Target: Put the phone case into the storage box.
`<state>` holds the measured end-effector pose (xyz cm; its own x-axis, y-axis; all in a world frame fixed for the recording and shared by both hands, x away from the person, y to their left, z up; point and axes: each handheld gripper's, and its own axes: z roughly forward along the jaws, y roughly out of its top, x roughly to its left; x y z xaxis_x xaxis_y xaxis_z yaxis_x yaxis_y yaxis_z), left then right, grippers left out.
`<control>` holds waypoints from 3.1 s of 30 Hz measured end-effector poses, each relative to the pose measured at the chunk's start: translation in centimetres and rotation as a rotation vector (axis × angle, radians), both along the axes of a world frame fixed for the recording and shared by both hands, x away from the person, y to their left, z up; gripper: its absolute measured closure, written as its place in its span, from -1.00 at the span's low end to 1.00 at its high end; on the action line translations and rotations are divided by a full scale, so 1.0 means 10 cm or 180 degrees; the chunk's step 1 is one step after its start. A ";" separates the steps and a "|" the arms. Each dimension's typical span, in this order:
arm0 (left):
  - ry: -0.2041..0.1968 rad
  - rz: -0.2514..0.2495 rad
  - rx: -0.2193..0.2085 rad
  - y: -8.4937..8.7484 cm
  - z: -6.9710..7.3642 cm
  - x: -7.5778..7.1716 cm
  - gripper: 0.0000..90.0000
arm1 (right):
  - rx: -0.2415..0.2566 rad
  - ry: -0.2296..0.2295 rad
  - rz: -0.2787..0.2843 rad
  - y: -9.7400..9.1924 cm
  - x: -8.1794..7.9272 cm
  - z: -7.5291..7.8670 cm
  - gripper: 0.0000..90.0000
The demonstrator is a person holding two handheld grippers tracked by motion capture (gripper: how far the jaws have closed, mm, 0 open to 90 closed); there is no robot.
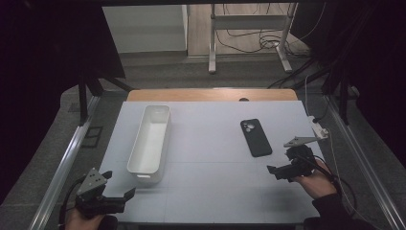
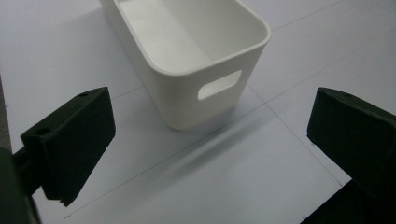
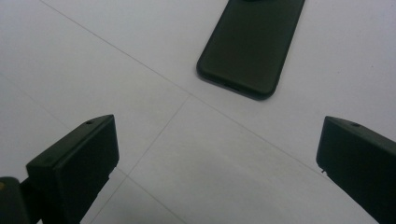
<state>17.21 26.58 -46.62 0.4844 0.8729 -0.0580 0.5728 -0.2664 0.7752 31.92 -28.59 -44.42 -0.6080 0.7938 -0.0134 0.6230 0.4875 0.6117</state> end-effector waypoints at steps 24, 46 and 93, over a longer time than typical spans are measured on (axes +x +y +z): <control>0.0001 0.0016 -0.0028 0.01 0.00 0.00 -0.96 | -0.0057 0.0057 -0.0018 0.11 0.37 -0.07 -1.00; -0.0007 0.0012 -0.0034 0.01 0.00 0.00 -0.96 | -0.0020 0.0129 0.0007 0.19 0.69 -0.12 -1.00; 0.0001 -0.0003 -0.0050 0.02 0.00 0.01 -0.96 | -0.0282 0.0360 0.0069 0.49 1.27 -0.17 0.35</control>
